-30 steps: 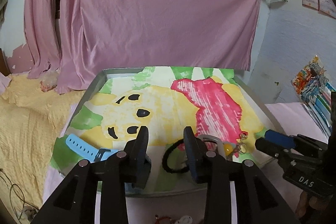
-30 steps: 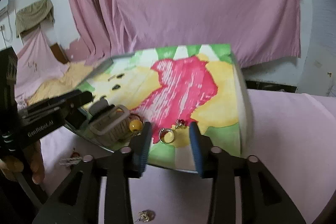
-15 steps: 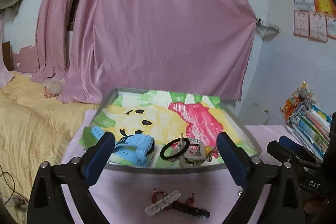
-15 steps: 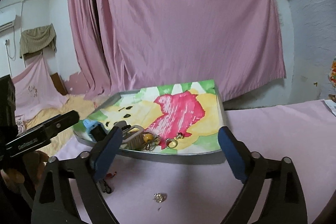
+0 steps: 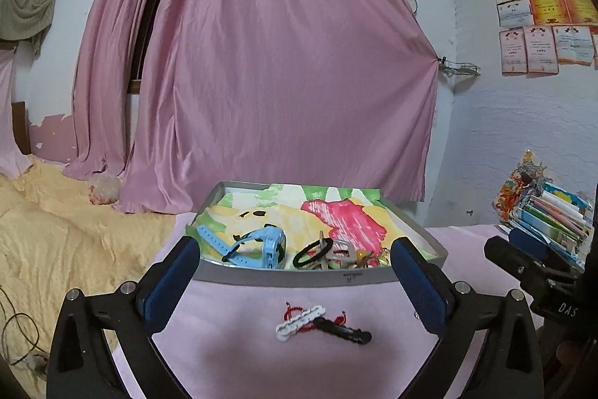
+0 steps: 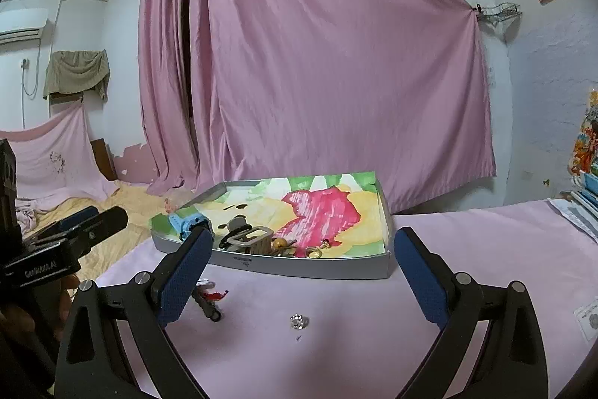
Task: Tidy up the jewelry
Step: 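Withdraw both tools from the tray toward the remaining items on the table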
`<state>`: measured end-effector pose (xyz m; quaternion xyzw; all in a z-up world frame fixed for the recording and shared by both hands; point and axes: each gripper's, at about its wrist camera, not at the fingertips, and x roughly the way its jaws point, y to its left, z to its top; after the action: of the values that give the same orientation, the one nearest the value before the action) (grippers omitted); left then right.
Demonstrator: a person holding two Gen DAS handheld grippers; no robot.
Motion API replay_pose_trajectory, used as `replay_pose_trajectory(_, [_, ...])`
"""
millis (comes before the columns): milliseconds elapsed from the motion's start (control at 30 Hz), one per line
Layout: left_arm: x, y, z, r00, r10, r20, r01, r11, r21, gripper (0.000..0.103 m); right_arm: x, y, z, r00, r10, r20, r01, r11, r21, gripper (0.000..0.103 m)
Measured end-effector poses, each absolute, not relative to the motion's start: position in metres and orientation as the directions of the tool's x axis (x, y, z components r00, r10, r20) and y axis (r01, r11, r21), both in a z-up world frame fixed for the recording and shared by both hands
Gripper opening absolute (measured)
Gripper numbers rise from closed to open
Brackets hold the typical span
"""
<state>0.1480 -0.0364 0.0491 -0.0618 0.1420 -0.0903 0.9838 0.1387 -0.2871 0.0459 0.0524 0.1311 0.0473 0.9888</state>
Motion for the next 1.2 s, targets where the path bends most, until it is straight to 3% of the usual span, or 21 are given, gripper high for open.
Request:
replay_pose_trajectory(400, [0.131,-0.029,0.032,0.934,-0.168,-0.315,0.141,0.984,-0.108,0.102,0.126,-0.279,0.04,0.96,0.088,-0.265,-0.071,0.995,0.07,0.096])
replay_pose_trajectory(833, [0.146,-0.026,0.008,0.875,-0.149,-0.46,0.138,0.989,-0.058,0.102,0.137,-0.277,0.025,0.925,0.08,-0.371,-0.067,0.997,0.047,0.096])
replay_pose_trajectory(1200, [0.172,-0.029,0.002,0.791,-0.155,-0.591,0.173,0.985,-0.026,0.102,0.174,-0.279,0.01,0.808,0.118,-0.577,-0.108,0.993,0.053,0.096])
